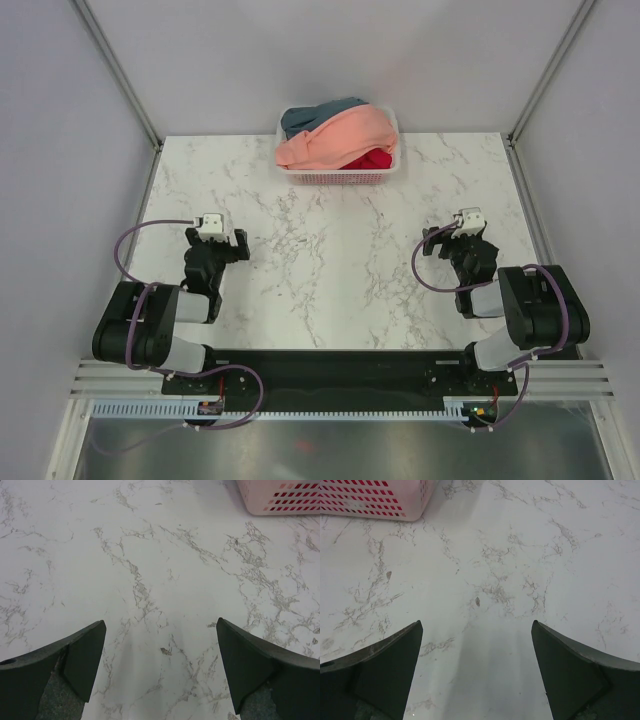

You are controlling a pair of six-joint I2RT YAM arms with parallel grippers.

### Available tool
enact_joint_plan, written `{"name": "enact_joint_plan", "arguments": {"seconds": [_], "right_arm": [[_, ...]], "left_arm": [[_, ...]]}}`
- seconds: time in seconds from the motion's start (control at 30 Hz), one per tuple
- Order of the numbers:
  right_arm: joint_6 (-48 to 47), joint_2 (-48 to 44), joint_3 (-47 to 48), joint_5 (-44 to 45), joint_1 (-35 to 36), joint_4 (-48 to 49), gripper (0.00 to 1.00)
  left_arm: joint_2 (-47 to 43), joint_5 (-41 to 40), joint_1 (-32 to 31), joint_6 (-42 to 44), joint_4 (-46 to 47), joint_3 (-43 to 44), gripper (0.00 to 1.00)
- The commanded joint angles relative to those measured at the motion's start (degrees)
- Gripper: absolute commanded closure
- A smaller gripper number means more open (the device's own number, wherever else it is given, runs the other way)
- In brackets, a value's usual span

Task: Fold and stack the t-shirts

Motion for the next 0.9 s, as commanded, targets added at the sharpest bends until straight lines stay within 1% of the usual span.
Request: {"name": "enact_joint_plan", "arguments": {"seconds": [0.0,0.27,0.3,0.33,0.37,0.4,0.43,0.47,0.5,0.53,0.6,0.63,0.67,0.7,0.73,0.77,0.8,0.83,0.87], "right_arm": [[-0.1,-0.2,0.8,-0.1,-0.1,1.5,0.02],[0.2,0.0,0.9,0.3,0.0,1.4,0.02],[0.6,-0.2,1.3,5.3,0.1,1.1,0.02],[3.4,-2.3,0.9,7.8,0.2,0.6,0.02],[4.1,-5.4,0.5,12.2,0.2,-2.1,0.02],[4.4,-9.8,0.0,13.8,0.2,-5.7,0.02],[5.4,-20.8,0.4,15.3,0.2,-10.0,0.02],[10.6,-26.5,1.6,16.8,0.2,-21.5,0.02],[13.4,-36.5,5.7,16.6,0.2,-27.9,0.02],[15.5,-40.2,7.9,14.7,0.3,-37.5,0.02],[24.0,-48.0,13.3,9.2,0.2,-44.0,0.02],[31.2,-50.0,15.3,12.0,0.2,-56.7,0.02],[42.4,-51.6,16.7,14.3,0.2,-62.6,0.02],[43.7,-53.6,18.0,13.7,0.1,-65.1,0.02],[43.3,-54.3,18.3,4.8,0.1,-67.5,0.02],[43.4,-54.5,18.9,0.0,0.3,-68.4,0.02],[43.2,-54.1,21.0,-4.6,0.2,-71.1,0.02],[43.5,-53.6,22.0,-8.4,0.3,-76.9,0.02],[42.9,-53.4,23.2,-10.2,0.3,-79.8,0.02]], "left_arm": [[0.1,0.0,0.2,2.1,3.5,1.1,0.01],[0.1,-0.1,0.2,2.1,3.5,1.2,0.00],[0.0,0.0,0.2,2.0,3.5,1.2,0.00],[0.0,0.0,0.2,2.2,3.5,1.1,0.00],[0.1,-0.1,0.2,2.1,3.5,1.2,0.00],[0.0,-0.1,0.2,2.2,3.5,1.2,0.00],[0.1,0.0,0.2,2.1,3.6,1.2,0.00],[0.0,-0.1,0.2,2.1,3.5,1.2,0.00],[0.1,-0.1,0.3,2.2,3.5,1.2,0.00],[0.1,-0.1,0.2,2.2,3.6,1.1,0.00],[0.2,0.1,0.3,2.1,3.5,1.2,0.00],[0.1,-0.1,0.3,2.0,3.3,1.2,0.00],[0.0,0.1,0.3,2.1,3.2,1.2,0.00],[0.1,0.1,0.3,2.1,3.4,1.2,0.00],[0.0,0.1,0.3,2.0,3.3,1.2,0.00],[0.1,0.1,0.3,2.1,3.3,1.2,0.00],[0.1,0.1,0.3,2.0,3.4,1.2,0.00],[0.2,0.1,0.3,2.1,3.3,1.2,0.00],[0.1,0.1,0.3,2.0,3.3,1.3,0.00]]}}
